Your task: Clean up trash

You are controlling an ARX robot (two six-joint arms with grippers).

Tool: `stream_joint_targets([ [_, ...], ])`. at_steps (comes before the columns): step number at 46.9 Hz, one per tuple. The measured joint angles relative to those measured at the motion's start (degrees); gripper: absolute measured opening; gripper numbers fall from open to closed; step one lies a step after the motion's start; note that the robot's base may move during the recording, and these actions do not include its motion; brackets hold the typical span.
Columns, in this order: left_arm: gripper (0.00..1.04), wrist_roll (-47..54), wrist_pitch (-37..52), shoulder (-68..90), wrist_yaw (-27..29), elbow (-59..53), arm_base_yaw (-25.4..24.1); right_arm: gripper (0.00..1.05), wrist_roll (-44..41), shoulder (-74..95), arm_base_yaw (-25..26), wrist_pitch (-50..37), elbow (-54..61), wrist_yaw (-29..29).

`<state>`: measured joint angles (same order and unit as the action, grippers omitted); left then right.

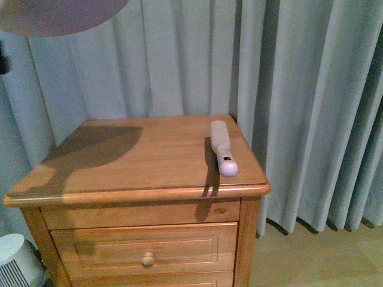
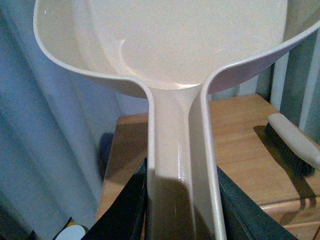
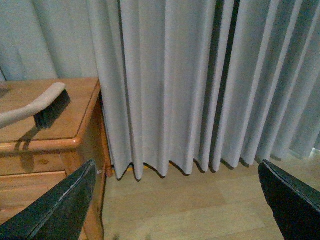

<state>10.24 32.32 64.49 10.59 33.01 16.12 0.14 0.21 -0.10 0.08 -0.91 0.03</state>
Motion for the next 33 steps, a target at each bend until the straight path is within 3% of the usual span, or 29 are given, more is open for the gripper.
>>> stream_joint_targets([
  [8, 0.28, -0.4, -3.5, -18.4, -2.6, -11.4, -2.6, 0.97, 0.0, 0.0, 0.0, 0.0, 0.0, 0.0],
  [28, 0.28, -6.8, -24.1, -50.2, -8.7, -17.8, -10.6, 0.97, 0.0, 0.0, 0.0, 0.0, 0.0, 0.0],
  [33, 0.28, -8.4, -25.0, -53.4, -10.4, -19.8, -11.3, 0.97, 0.0, 0.0, 0.0, 0.0, 0.0, 0.0],
])
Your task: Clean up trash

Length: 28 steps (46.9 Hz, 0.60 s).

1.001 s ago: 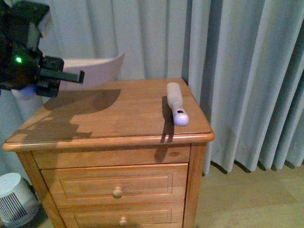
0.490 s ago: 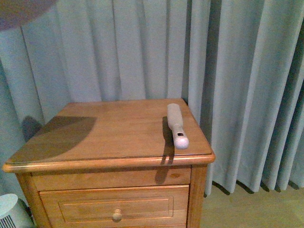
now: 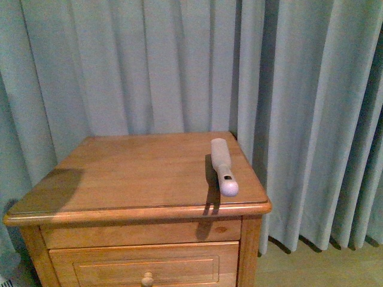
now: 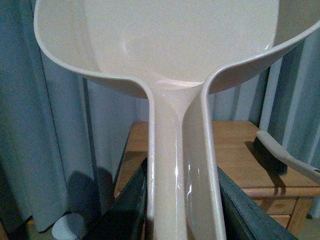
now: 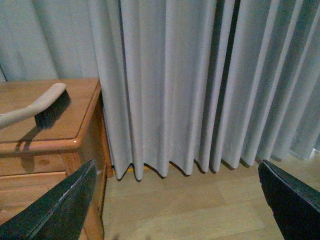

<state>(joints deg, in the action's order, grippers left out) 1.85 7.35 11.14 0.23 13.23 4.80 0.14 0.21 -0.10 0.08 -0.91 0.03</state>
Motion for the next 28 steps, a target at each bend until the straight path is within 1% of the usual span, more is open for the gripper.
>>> stream_joint_targets([
  [3, 0.28, -0.5, -0.2, -0.2, -0.2, -0.4, -0.1, 0.97, -0.2, 0.3, -0.2, 0.5, -0.1, -0.4],
  [4, 0.28, -0.7, -0.2, -0.2, -0.3, -0.5, -0.1, 0.97, -1.0, 1.0, -0.8, 2.2, -0.6, -2.4],
  [5, 0.28, -0.7, -0.3, -0.2, -0.3, -0.5, -0.1, 0.97, -1.8, 3.0, -2.2, 5.4, -1.9, -5.2],
  [6, 0.28, -0.9, -0.3, -0.2, -0.3, -0.5, -0.1, 0.97, -2.4, 6.2, -3.8, 6.3, -3.0, -7.6],
  [8, 0.28, -1.1, -0.2, -0.4, -0.3, -0.5, -0.1, 0.97, -2.8, 11.9, -6.2, 4.6, -4.8, -9.2],
  [12, 0.28, -1.2, -0.3, -0.4, -0.3, -0.5, -0.2, 0.97, -2.8, 24.0, -10.1, -2.2, -10.5, -11.0],
  [15, 0.28, -1.2, -0.3, -0.4, -0.2, -0.5, -0.2, 0.97, -2.6, 33.8, -13.2, -6.2, -16.8, -11.3],
  [17, 0.28, -1.3, -0.3, -0.4, -0.3, -0.5, -0.2, 0.97, -2.1, 40.0, -15.0, -6.3, -21.1, -11.0],
  [20, 0.28, -1.3, -0.3, -0.4, -0.3, -0.5, -0.2, 0.97, 0.3, 50.1, -16.6, -3.8, -28.8, -10.0],
  [26, 0.28, -1.3, -0.3, -0.4, -0.3, -0.5, -0.2, 0.97, 4.9, 62.1, -18.6, 1.8, -39.9, -9.9],
  [28, 0.28, -1.3, -0.3, -0.4, -0.3, -0.5, -0.2, 0.97, 7.5, 69.4, -20.1, 5.5, -46.3, -10.3],
])
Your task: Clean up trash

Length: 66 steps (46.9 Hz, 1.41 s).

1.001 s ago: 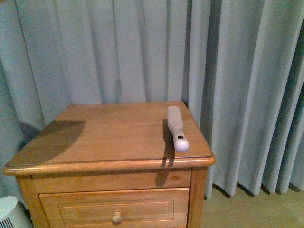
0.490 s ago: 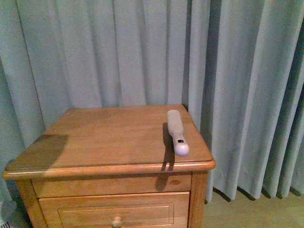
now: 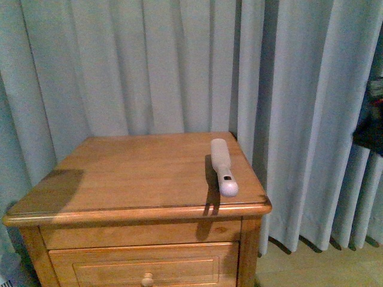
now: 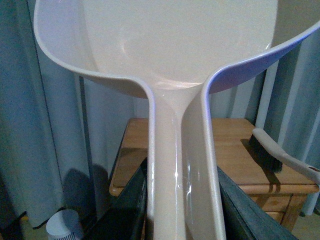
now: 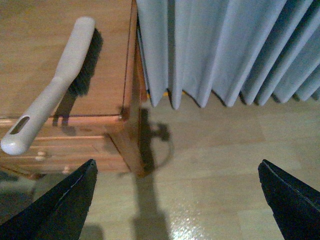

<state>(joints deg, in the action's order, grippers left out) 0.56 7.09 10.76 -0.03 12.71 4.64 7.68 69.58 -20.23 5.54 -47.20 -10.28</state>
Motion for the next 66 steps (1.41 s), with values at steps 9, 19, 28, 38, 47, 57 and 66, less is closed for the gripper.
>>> stream_joint_targets([
  [9, 0.28, 0.0, 0.0, 0.0, 0.0, 0.0, 0.0, 0.97, 6.8, 19.3, -6.7, 10.9, -20.2, -2.0],
  [19, 0.28, 0.0, 0.0, 0.0, 0.0, 0.0, 0.0, 0.97, 11.7, 29.1, -9.6, 16.0, -30.3, -3.0],
  [28, 0.28, 0.0, 0.0, 0.0, 0.0, 0.0, 0.0, 0.97, 16.2, 36.9, -11.5, 17.4, -36.5, -3.3],
  [38, 0.28, 0.0, 0.0, 0.0, 0.0, 0.0, 0.0, 0.97, 20.2, 43.7, -13.0, 17.9, -41.4, -3.0],
  [47, 0.28, 0.0, 0.0, 0.0, 0.0, 0.0, 0.0, 0.97, 23.3, 47.9, -13.7, 18.1, -44.7, -2.3],
  [57, 0.28, 0.0, 0.0, 0.0, 0.0, 0.0, 0.0, 0.97, 25.4, 51.2, -14.1, 18.1, -47.3, -1.7],
  [66, 0.28, 0.0, 0.0, 0.0, 0.0, 0.0, 0.0, 0.69, 26.2, 51.8, -14.2, 18.2, -47.4, -1.7],
])
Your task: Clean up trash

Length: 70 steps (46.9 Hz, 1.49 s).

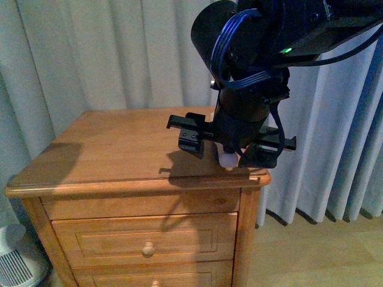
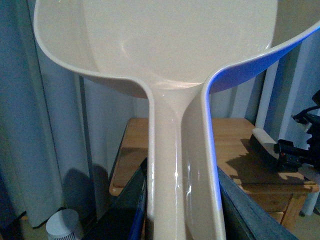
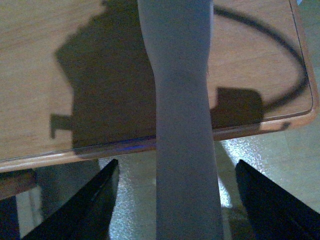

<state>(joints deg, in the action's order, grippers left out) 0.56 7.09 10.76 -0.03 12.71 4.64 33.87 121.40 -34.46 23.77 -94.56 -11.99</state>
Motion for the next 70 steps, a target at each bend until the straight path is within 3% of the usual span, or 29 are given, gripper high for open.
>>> stream_joint_targets([
  [9, 0.28, 0.0, 0.0, 0.0, 0.0, 0.0, 0.0, 0.34, -0.1, 0.0, 0.2, -1.0, 0.7, -0.3],
  [15, 0.28, 0.0, 0.0, 0.0, 0.0, 0.0, 0.0, 0.21, -0.8, -0.8, 0.3, -3.0, 2.8, -0.4],
  [21, 0.28, 0.0, 0.0, 0.0, 0.0, 0.0, 0.0, 0.2, -4.2, -3.9, 0.3, -7.9, 7.6, -1.9],
  [28, 0.28, 0.0, 0.0, 0.0, 0.0, 0.0, 0.0, 0.2, -15.4, -15.9, 1.2, -22.4, 20.4, -5.0],
  [39, 0.28, 0.0, 0.0, 0.0, 0.0, 0.0, 0.0, 0.2, -29.9, -41.9, 5.6, -39.1, 43.3, -3.3],
  [53, 0.28, 0.0, 0.0, 0.0, 0.0, 0.0, 0.0, 0.2, -34.2, -72.3, 11.5, -39.5, 64.4, -0.4],
  [70, 0.28, 0.0, 0.0, 0.0, 0.0, 0.0, 0.0, 0.2, -33.4, -84.8, 14.0, -40.6, 70.0, -2.9],
])
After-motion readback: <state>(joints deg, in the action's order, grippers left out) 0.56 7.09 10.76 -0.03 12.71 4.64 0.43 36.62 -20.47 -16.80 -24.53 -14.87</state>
